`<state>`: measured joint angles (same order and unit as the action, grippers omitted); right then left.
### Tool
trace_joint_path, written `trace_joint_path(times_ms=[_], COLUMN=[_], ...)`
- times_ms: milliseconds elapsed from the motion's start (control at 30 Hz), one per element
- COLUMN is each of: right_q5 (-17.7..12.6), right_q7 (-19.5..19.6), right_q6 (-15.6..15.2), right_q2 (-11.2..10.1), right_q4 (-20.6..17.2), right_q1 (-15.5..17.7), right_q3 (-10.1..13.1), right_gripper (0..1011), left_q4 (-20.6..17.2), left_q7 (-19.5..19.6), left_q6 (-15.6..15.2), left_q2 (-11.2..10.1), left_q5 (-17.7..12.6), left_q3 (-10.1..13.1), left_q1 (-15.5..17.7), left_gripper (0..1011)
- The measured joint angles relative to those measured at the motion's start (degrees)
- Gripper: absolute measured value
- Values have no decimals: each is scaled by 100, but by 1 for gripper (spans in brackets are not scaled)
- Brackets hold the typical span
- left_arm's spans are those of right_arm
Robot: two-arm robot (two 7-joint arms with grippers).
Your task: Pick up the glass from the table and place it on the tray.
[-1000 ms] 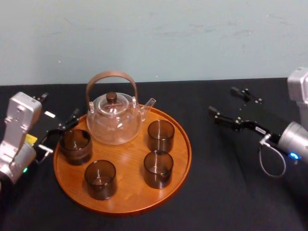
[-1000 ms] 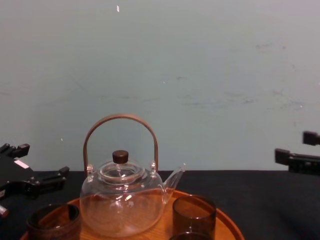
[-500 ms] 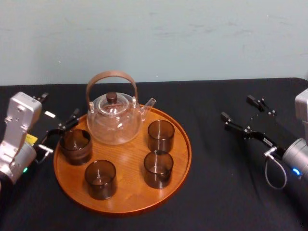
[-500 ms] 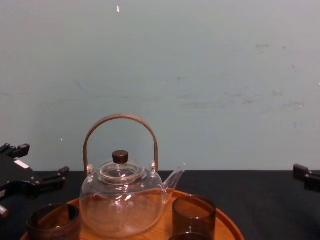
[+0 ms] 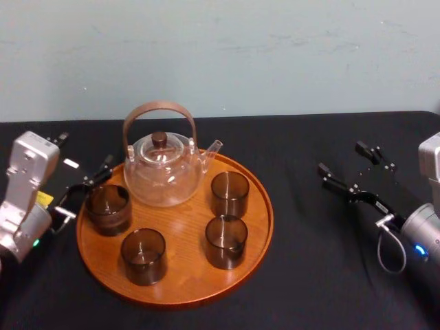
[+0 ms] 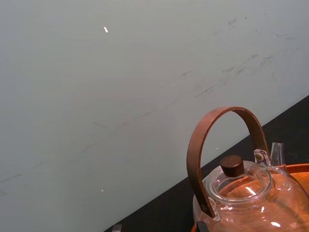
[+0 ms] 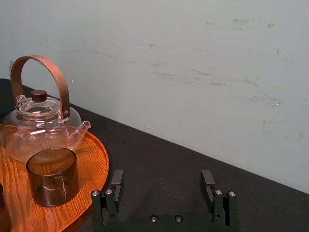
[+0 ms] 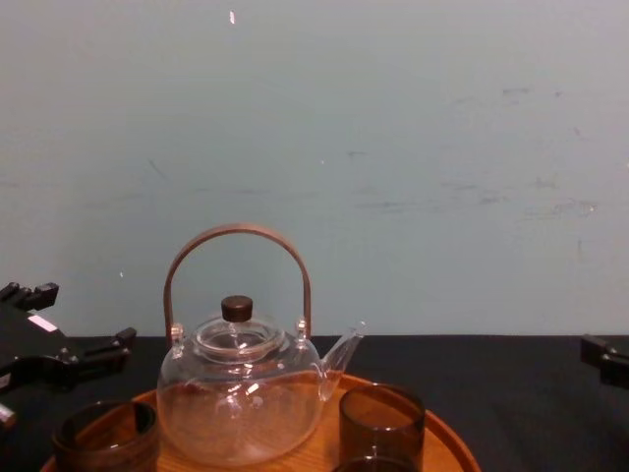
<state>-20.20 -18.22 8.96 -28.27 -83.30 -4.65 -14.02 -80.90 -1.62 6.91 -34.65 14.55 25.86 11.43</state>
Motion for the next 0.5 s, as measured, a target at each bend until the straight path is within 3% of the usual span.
trace_joint_path(times_ms=[500], right_q5=[-11], right_q7=[-6], right_q6=[1], right_q2=[-11], right_q4=[-8], right_q1=[6], right_q3=[-10], right_gripper=[1002], left_q4=[0], left_q7=[0], left_q6=[0], left_q2=[0], left_q5=[0], left_q3=[0], left_q1=[0], left_gripper=[1001])
